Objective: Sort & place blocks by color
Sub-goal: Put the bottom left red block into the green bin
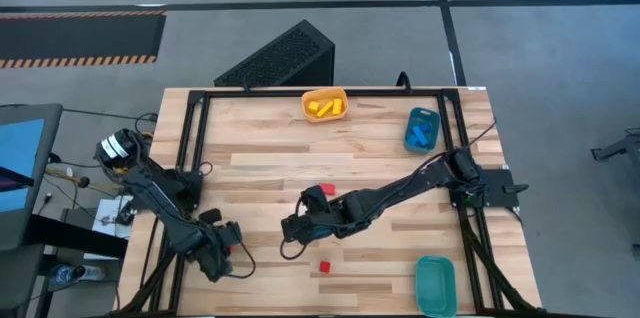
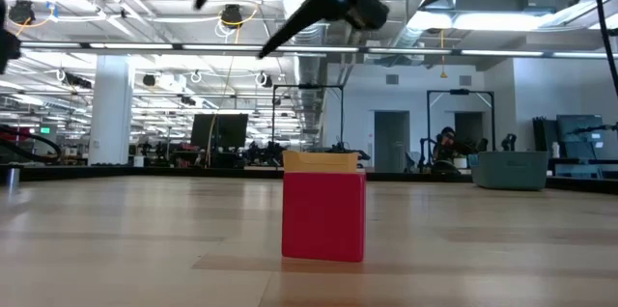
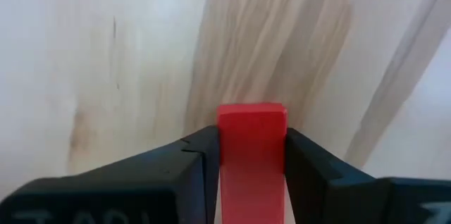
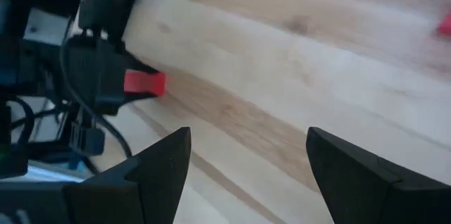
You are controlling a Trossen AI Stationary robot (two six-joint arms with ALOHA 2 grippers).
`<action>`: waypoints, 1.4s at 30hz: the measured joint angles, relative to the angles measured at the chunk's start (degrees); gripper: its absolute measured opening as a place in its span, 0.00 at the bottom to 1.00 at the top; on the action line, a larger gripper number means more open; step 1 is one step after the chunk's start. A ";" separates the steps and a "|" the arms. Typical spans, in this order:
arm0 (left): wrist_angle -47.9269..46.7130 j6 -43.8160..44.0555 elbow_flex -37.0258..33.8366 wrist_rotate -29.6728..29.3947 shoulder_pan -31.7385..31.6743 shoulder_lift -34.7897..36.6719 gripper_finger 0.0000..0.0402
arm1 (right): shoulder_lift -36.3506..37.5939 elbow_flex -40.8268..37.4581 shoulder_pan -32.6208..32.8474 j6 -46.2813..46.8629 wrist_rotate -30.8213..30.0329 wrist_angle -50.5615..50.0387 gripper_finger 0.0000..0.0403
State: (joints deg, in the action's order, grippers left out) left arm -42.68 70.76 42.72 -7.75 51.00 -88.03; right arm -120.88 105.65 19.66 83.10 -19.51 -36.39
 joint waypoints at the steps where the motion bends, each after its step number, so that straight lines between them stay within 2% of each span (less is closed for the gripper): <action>1: 0.22 -1.39 0.00 -0.11 -0.64 0.00 0.22 | 0.61 -0.01 0.41 0.46 -1.28 -1.08 0.75; 5: 0.84 -6.62 0.13 -1.07 -3.14 0.33 0.22 | 3.19 0.00 1.63 2.54 -4.56 -5.91 0.75; 12: 0.83 -16.04 1.64 -6.31 -8.36 5.35 0.25 | 7.86 -0.02 4.21 9.75 -8.40 -26.38 0.75; 16: 2.61 -21.49 1.66 -8.67 -13.59 9.83 0.25 | 9.69 -6.51 5.36 17.75 -6.68 -31.90 0.75; 18: 5.31 -25.68 1.66 -8.79 -16.42 11.84 0.24 | 10.86 -12.53 5.70 20.52 -4.31 -26.79 0.75; 20: 9.03 -30.49 1.66 -8.69 -19.22 13.88 0.24 | 12.69 -18.28 6.06 21.71 -3.51 -17.25 0.75; 24: 18.85 -39.06 1.68 -5.75 -24.79 17.33 0.24 | 15.61 -26.56 7.42 21.30 -6.49 0.60 0.75; 26: 24.19 -42.32 1.70 -2.64 -27.72 18.72 0.24 | 16.89 -29.09 7.99 20.40 -8.63 4.29 0.75; 31: 38.43 -48.58 1.75 6.80 -34.86 21.27 0.24 | 22.74 -34.03 8.46 17.65 -12.73 5.35 0.75; 35: 49.72 -50.42 1.75 14.89 -40.79 21.84 0.24 | 30.93 -41.39 7.31 12.23 -13.72 6.52 0.75; 37: 55.24 -50.34 1.75 18.53 -43.85 21.81 0.24 | 36.03 -46.78 6.16 8.15 -13.08 10.62 0.75; 39: 61.81 -49.94 1.78 21.94 -46.96 21.24 0.24 | 41.47 -52.96 4.70 1.17 -11.01 19.63 0.75; 42: 69.69 -48.08 1.79 25.44 -51.75 21.15 0.24 | 48.76 -62.78 1.80 -12.69 -6.21 41.65 0.75</action>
State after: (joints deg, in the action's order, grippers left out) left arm 27.01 22.68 44.51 17.68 -0.75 -66.88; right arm -72.12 42.87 21.46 70.42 -25.73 5.26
